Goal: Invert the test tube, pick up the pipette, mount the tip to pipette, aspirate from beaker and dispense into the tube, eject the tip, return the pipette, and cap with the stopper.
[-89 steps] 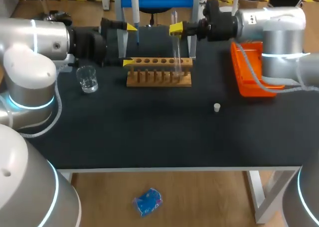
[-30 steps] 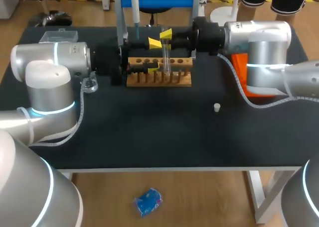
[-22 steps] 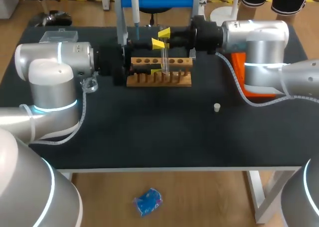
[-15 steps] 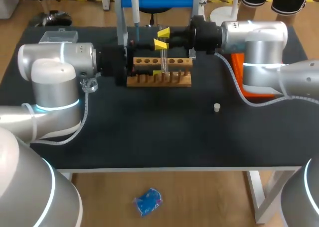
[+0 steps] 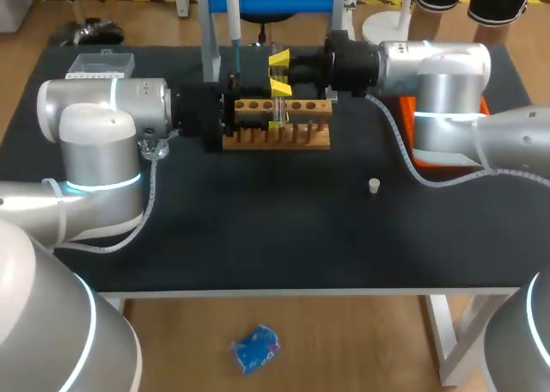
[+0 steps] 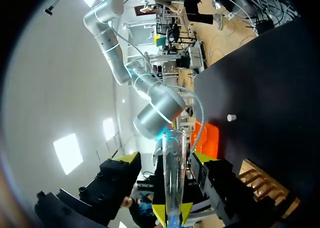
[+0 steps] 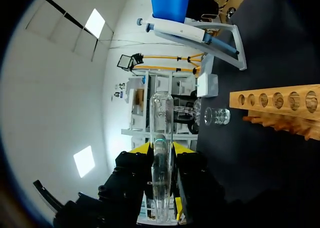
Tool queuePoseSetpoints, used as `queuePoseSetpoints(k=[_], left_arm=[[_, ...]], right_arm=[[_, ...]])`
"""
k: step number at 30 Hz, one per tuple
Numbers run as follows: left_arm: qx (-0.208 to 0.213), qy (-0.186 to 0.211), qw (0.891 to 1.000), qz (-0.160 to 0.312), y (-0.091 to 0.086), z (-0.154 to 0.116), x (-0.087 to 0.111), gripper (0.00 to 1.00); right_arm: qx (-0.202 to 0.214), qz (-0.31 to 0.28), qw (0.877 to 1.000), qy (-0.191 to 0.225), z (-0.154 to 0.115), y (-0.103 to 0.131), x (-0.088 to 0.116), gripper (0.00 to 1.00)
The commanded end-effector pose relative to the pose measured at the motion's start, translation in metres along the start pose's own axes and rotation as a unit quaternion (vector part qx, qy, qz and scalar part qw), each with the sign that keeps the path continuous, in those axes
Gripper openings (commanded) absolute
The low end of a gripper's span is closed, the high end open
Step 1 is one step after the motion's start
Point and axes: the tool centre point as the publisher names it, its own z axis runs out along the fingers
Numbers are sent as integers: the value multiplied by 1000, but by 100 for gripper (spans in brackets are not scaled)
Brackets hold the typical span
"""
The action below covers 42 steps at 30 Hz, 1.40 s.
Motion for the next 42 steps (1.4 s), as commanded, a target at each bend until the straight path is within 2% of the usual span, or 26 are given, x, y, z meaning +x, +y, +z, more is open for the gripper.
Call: queuePoseSetpoints(k=[1, 10, 13, 14, 16, 18, 23, 24, 25, 31, 33, 35, 37, 40, 42], left_arm=[[0, -1, 1000, 1, 0, 1, 1, 50], [2, 0, 1000, 0, 0, 1, 1, 44], [4, 1, 1000, -1, -1, 1, 2, 29], [4, 1, 1000, -1, -1, 1, 2, 27], [5, 1, 1000, -1, -1, 1, 2, 11], [7, 2, 1000, -1, -1, 1, 3, 0], [10, 4, 1000, -2, -1, 1, 3, 0], [10, 4, 1000, -3, -1, 1, 3, 0], [8, 4, 1000, -5, 0, 1, 3, 0], [-18, 13, 999, -36, 8, -9, 1, 0], [-28, 19, 998, -52, 11, -14, -1, 0], [-34, 19, 996, -77, 14, -19, -4, 0], [-39, 22, 995, -94, 17, -24, -8, 0], [-37, 28, 990, -135, 21, -30, -13, 0], [-36, 32, 985, -163, 24, -32, -16, 0]], right_arm=[[-1, 0, 1000, 1, 1, 0, -1, 0], [-2, -1, 1000, 3, 2, 0, 0, 0], [-3, -1, 1000, 3, 2, 0, 0, 0], [-3, -1, 1000, 3, 2, 0, 0, 0], [-3, -1, 1000, 3, 2, 0, 0, 0], [-3, -1, 1000, 3, 2, 0, 1, 0], [-6, 0, 1000, 8, 3, 0, 2, 0], [-7, 0, 1000, 8, 3, 0, 2, 65], [-8, -1, 1000, 10, 2, -1, 3, 100], [-7, -31, 999, 2, -3, -3, 8, 100], [-7, -54, 999, -3, -7, -5, 11, 100], [-4, -97, 995, -25, -12, -5, 13, 100], [-9, -120, 993, -19, -18, -6, 15, 100], [-10, -191, 981, -34, -29, -4, 18, 100], [-5, -250, 967, -46, -37, -1, 18, 100]])
